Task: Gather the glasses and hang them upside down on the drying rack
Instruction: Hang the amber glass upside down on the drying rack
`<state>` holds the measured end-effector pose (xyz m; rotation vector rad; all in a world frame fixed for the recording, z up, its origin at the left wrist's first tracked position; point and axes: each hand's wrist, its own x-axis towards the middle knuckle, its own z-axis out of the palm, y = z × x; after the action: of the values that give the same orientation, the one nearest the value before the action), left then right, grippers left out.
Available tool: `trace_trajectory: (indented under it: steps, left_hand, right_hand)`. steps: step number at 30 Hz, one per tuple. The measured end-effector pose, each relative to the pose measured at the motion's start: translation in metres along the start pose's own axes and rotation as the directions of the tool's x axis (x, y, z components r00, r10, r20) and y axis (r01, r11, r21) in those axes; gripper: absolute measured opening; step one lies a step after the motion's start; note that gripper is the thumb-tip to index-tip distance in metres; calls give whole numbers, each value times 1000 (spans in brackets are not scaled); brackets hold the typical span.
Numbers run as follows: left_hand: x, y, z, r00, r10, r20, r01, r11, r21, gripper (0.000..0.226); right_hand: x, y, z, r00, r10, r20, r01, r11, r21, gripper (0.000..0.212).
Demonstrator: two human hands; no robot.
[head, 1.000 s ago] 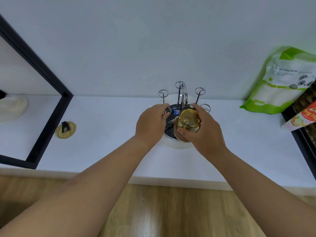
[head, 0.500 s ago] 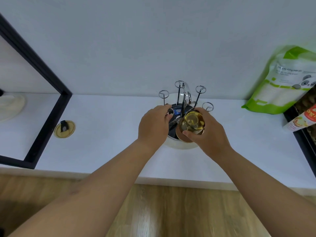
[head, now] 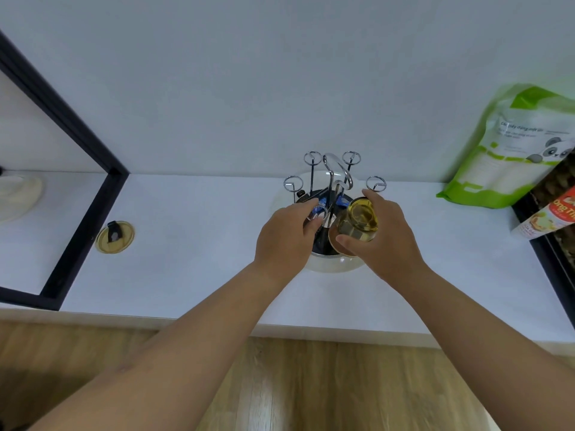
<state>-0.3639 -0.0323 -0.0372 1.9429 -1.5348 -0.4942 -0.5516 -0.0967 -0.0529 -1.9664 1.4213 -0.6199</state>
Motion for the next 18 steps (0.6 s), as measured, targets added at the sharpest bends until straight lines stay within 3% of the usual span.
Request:
trace_trajectory:
  steps: [6,10,13,16,18]
  left_hand:
    - [-12,2,5,985,21,172,-20,1000,-9,53]
    - [-16,4,6,980,33,197,-28,999,-31,54]
    - [-18,0,1,996,59,65,-58,998,-10,46]
    - [-17,-11,-12,980,136,-144,-118,985,125,41]
    - [-12,-18,-16,963,175,-204,-135,972,193,45]
  right_hand:
    - [8,9,-12,998,23,-52,-27,997,-73,91]
    - [14,13,-17,998,15,-58,-22,994,-108,90]
    - [16,12,-18,998,24,-60,-33,988,-150,93]
    - [19,8,-18,998,20,-61,-31,982,-186,95]
    - [20,6,-19,998,15,-58,-27,978,-209,95]
